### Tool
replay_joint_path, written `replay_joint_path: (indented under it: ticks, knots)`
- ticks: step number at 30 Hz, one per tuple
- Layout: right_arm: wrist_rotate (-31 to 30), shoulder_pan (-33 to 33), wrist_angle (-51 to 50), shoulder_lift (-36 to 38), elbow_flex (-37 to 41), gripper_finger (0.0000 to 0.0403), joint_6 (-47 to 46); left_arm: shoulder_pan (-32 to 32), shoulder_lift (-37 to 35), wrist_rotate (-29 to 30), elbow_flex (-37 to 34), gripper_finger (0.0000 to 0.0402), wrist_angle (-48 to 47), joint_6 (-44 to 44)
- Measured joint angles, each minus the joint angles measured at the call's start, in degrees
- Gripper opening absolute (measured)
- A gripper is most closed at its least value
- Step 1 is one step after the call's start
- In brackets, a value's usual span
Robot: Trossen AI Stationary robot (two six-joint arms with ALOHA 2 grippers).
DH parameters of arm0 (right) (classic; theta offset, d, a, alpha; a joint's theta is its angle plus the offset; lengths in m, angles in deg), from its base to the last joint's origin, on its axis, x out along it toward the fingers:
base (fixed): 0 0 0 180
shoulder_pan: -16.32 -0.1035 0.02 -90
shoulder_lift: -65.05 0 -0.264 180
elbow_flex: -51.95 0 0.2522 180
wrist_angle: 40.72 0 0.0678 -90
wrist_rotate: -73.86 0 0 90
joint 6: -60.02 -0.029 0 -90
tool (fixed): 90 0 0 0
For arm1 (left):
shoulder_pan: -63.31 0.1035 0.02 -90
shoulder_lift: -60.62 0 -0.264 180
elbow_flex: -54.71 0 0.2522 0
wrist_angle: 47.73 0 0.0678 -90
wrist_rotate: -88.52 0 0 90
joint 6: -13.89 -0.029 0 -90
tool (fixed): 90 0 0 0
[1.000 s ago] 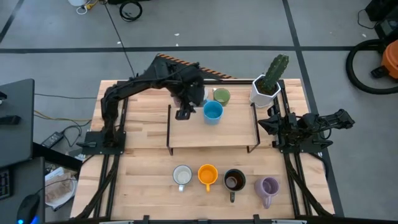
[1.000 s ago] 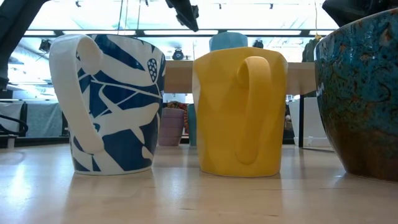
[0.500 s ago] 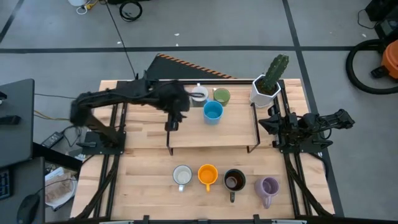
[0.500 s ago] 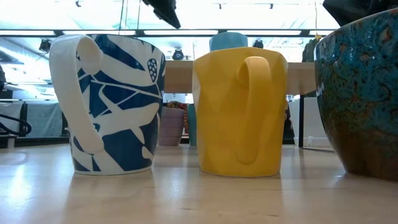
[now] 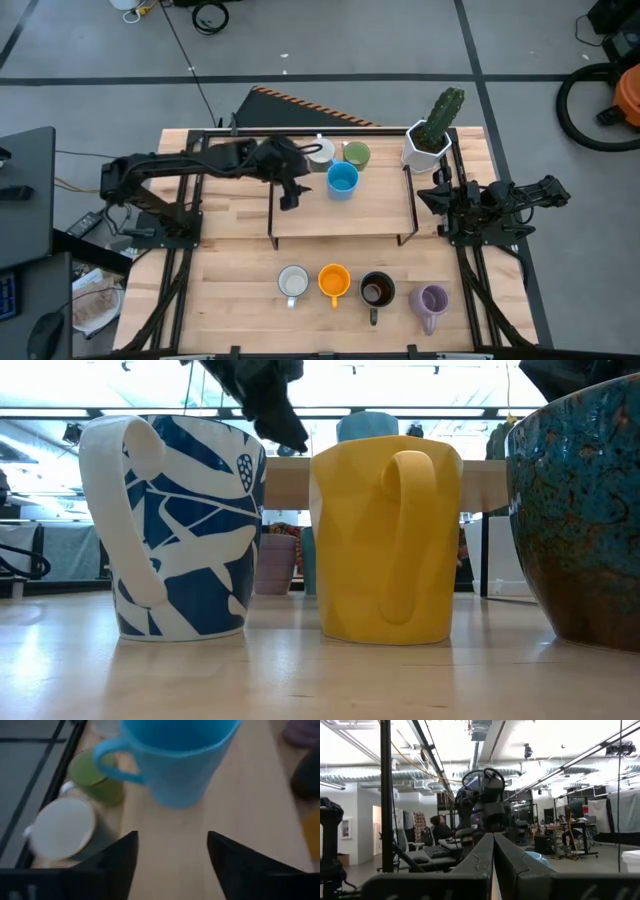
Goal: Place coffee mugs
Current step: Put the light blue mug on the shelf
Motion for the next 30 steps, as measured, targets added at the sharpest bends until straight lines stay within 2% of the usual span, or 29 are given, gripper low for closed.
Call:
replay_joint_path:
  ticks: [4, 13, 23, 30]
  knots:
    - [-0.3, 0.0, 0.1, 0.0, 0.0, 0.0018, 0.0, -0.1, 0.7, -1.5, -4.2, 0.0293, 7.3, 0.1]
    - [-0.3, 0.0, 0.3, 0.0, 0.0, 0.0018, 0.0, 0.0, 1.5, 0.8, -13.1, 0.0299, 23.4, 1.9]
    - [-0.3, 0.0, 0.7, 0.0, 0.0, 0.0018, 0.6, -1.0, 6.9, 1.1, -13.3, 0.0289, 33.6, 5.9]
    - [-0.3, 0.0, 0.7, 0.0, 0.0, 0.0018, 1.0, -1.1, 8.1, 2.1, -13.3, 0.0288, 36.8, 7.0]
